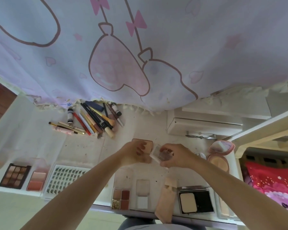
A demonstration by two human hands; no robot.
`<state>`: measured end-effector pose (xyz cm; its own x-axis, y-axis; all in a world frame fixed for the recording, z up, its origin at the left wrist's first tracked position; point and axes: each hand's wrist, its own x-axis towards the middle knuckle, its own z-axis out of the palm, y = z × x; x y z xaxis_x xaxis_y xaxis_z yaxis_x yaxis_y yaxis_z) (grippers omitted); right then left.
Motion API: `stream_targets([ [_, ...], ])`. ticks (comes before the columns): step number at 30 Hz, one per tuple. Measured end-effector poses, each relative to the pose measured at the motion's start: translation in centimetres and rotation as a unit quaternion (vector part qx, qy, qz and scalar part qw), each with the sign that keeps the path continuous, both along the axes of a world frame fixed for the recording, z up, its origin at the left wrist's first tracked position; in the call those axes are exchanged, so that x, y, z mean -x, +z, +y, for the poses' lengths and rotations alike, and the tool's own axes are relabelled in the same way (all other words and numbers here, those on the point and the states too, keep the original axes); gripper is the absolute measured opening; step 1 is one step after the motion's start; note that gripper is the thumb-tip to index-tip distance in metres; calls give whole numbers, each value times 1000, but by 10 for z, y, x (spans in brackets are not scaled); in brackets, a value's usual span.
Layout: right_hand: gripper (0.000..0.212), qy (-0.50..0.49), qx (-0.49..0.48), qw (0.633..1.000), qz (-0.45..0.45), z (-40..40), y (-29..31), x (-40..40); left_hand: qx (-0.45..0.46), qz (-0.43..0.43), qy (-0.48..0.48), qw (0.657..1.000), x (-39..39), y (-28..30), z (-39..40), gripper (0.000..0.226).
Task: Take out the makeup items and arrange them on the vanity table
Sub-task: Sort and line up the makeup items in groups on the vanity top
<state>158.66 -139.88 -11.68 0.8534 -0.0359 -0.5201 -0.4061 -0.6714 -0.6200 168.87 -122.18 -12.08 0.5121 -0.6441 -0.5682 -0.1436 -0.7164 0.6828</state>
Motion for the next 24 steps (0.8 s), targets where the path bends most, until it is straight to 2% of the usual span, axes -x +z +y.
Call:
stream_targets([
  [2, 45, 10, -18, 1000, 4, 1, 6, 0, 83, 58, -31, 994, 7, 3, -1, 39],
  [3, 45, 13, -22, 1000, 3, 1, 9, 1, 114, 85, -19, 990, 9, 3, -1, 32],
  [5, 45, 7, -32, 999, 4, 0, 14, 2, 154, 137, 33, 978, 11, 6, -3, 30],
  [11, 41, -41, -95, 994, 21, -10, 19, 2, 161, 178, 88, 967, 18, -1, -5, 37],
  [13, 39, -62, -113, 991, 32, -15, 19, 0, 145, 160, 95, 972, 22, -4, -6, 42],
  [16, 31, -49, -65, 996, 35, -20, 16, -9, 82, 66, 72, 992, 28, -11, -13, 43],
  [20, 31, -42, 53, 998, -21, -22, 12, -21, 0, -15, 47, 999, 44, -20, -22, 40],
  [24, 38, 57, 224, 973, 4, -20, 1, -19, -45, -63, -36, 996, 57, -24, -28, 35],
])
